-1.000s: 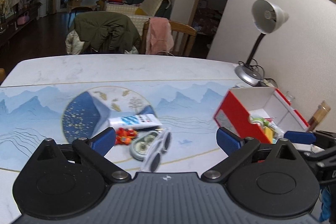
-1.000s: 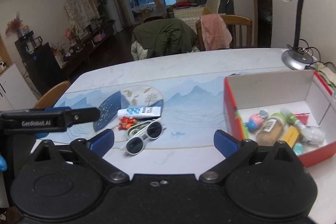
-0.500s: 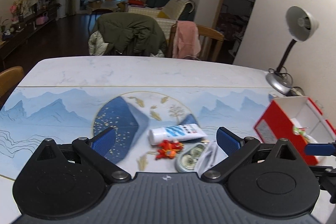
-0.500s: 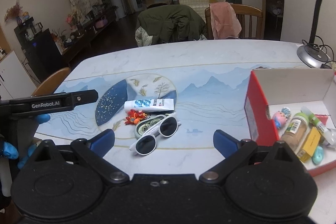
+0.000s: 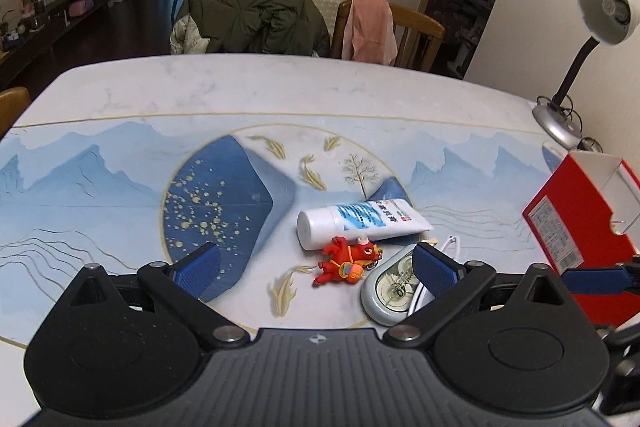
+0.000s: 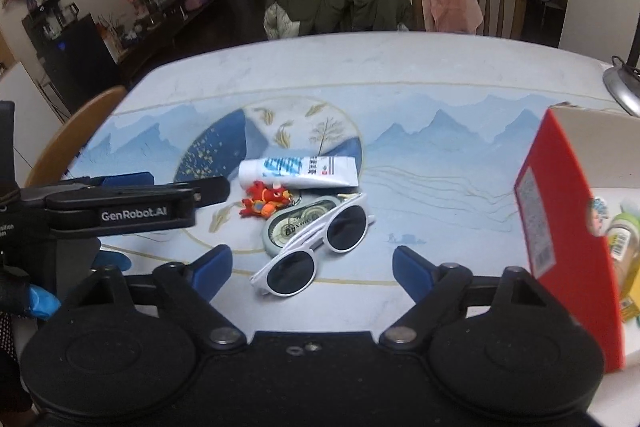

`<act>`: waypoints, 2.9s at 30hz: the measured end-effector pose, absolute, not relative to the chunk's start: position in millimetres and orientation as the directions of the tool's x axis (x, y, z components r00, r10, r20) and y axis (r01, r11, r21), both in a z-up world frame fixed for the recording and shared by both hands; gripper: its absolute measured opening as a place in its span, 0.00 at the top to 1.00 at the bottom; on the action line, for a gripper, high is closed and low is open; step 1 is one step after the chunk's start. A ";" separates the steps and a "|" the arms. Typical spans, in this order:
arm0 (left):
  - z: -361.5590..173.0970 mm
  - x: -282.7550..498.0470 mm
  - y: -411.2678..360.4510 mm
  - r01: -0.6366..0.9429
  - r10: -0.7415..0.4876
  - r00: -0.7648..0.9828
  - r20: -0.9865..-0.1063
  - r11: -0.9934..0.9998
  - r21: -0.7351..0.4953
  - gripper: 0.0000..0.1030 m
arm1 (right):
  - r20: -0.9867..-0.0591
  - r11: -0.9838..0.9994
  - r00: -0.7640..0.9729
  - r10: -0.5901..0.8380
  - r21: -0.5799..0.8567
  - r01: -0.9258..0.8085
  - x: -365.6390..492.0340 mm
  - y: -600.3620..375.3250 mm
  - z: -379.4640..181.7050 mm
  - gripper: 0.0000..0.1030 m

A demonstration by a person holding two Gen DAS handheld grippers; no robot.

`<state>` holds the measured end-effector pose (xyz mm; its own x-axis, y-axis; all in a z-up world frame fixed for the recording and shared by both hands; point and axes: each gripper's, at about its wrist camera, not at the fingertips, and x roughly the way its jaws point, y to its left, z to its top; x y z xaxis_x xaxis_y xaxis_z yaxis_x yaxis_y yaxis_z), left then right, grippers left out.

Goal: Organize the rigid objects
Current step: 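Withdraw both tools from the box back toward the item pile, then grasp the red toy figure with left tool while right tool grasps the white sunglasses, then carry the red toy figure and white sunglasses into the red box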

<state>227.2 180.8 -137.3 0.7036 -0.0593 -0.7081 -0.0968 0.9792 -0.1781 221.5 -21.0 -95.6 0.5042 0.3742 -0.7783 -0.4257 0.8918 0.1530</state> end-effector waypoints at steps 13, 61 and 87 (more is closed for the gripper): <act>-157.8 259.5 174.8 -0.110 -0.072 0.675 -0.734 0.974 -0.196 0.00 | -0.815 0.907 0.459 0.353 0.178 -0.381 248.7 -4.2 -129.2 0.35; -185.8 261.3 158.4 -0.087 -0.112 0.644 -0.756 0.972 -0.218 0.59 | -0.844 0.910 0.373 0.385 0.281 -0.304 264.1 -19.8 -145.9 0.72; -111.6 182.6 158.7 -0.095 -0.157 0.694 -0.702 0.947 -0.306 0.59 | -0.785 0.873 0.411 0.463 0.324 -0.365 200.3 -70.9 -80.9 0.71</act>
<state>182.6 158.7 -111.6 0.6944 -0.1570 -0.7022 -0.0951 0.9474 -0.3058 200.3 -70.9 -80.9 0.4113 0.4630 -0.7852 -0.3650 0.8730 0.3236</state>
